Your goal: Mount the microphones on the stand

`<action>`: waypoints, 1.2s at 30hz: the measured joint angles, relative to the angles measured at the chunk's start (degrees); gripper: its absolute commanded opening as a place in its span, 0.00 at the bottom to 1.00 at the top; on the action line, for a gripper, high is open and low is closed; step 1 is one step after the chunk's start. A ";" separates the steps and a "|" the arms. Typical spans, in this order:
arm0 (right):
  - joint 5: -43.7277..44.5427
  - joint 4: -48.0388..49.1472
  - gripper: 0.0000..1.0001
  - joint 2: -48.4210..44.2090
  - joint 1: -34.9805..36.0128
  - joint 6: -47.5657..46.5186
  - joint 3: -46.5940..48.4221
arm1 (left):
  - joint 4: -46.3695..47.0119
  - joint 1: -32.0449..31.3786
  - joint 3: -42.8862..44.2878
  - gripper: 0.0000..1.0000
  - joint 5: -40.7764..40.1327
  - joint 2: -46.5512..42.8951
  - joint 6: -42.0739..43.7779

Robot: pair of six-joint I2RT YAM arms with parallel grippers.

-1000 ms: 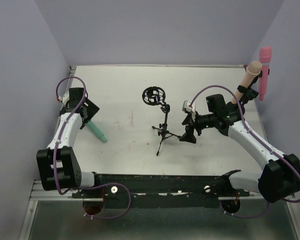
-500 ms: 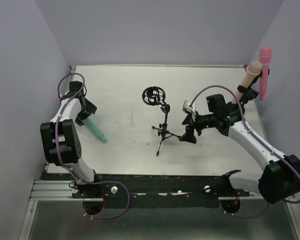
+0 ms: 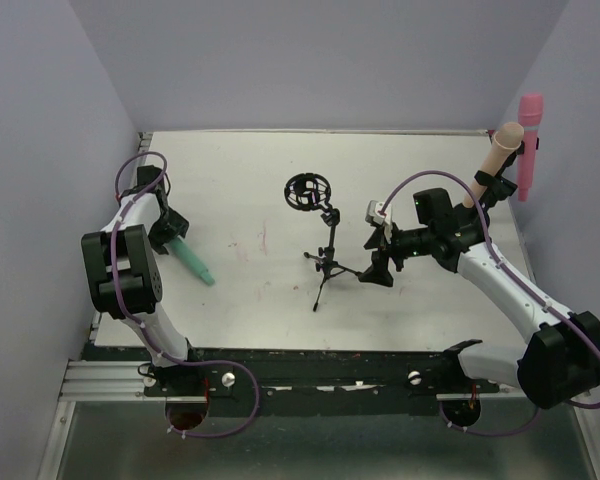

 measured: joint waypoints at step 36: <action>-0.02 -0.15 1.00 -2.80 0.00 -0.07 0.00 | 0.07 -12.13 -10.19 0.55 3.58 -9.55 -2.45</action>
